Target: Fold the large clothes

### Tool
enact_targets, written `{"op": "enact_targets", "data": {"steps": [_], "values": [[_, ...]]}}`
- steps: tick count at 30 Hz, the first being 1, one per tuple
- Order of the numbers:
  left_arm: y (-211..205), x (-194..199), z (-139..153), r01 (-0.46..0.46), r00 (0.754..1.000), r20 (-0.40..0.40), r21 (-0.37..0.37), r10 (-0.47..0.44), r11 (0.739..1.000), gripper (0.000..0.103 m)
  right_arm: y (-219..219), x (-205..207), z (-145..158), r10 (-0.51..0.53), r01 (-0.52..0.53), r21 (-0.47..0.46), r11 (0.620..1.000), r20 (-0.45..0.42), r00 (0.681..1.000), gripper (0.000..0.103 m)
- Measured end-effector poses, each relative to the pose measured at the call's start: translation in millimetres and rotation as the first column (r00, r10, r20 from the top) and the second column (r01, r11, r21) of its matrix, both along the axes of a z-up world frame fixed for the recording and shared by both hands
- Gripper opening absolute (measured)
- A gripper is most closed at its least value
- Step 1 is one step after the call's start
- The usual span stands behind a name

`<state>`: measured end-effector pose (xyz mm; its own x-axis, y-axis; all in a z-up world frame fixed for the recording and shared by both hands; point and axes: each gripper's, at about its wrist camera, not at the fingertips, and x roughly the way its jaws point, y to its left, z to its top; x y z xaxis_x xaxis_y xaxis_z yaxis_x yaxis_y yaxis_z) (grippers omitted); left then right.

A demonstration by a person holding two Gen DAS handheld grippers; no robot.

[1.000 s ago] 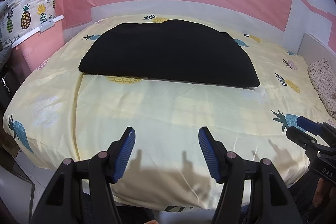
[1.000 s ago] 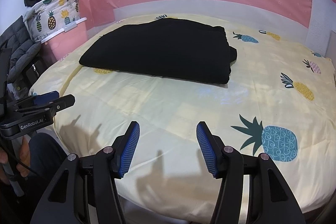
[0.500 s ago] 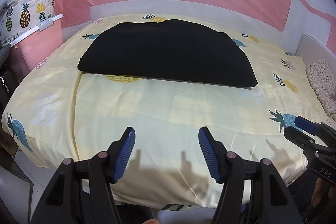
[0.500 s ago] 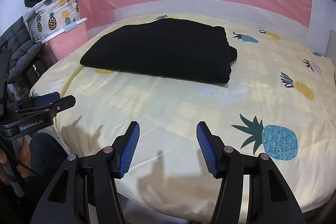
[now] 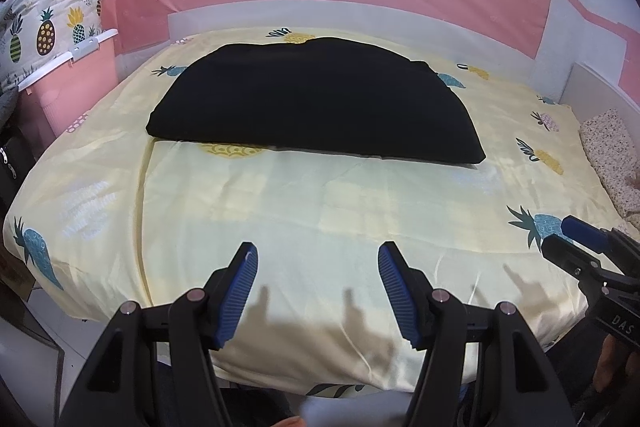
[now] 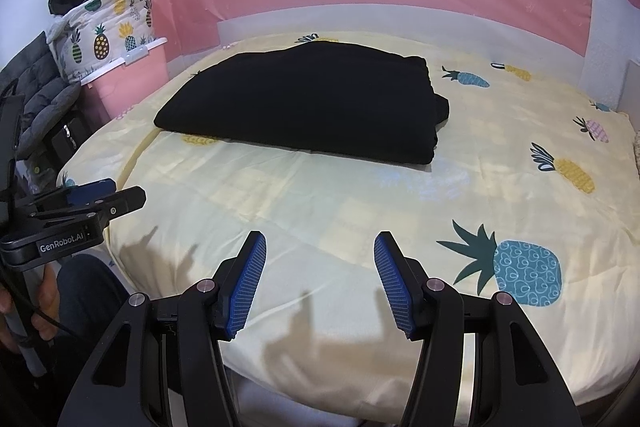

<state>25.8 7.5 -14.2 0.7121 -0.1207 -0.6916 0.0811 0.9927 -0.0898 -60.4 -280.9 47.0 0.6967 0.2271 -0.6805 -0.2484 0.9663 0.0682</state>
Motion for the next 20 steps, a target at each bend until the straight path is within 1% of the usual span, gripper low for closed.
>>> {"op": "enact_targets", "data": {"steps": [14,20], "values": [[-5.3,1.1,-0.3,-0.006,1.0,-0.006,0.027,0.006,1.0,0.065,-5.3,-3.0,1.0,-0.019,0.019,0.011,1.0,0.001,1.0,0.057],[-6.0,2.6,-2.1,-0.007,1.0,-0.016,0.022,0.007,1.0,0.065,-9.0,-2.6,0.7,-0.025,0.025,0.018,1.0,0.001,1.0,0.057]]}}
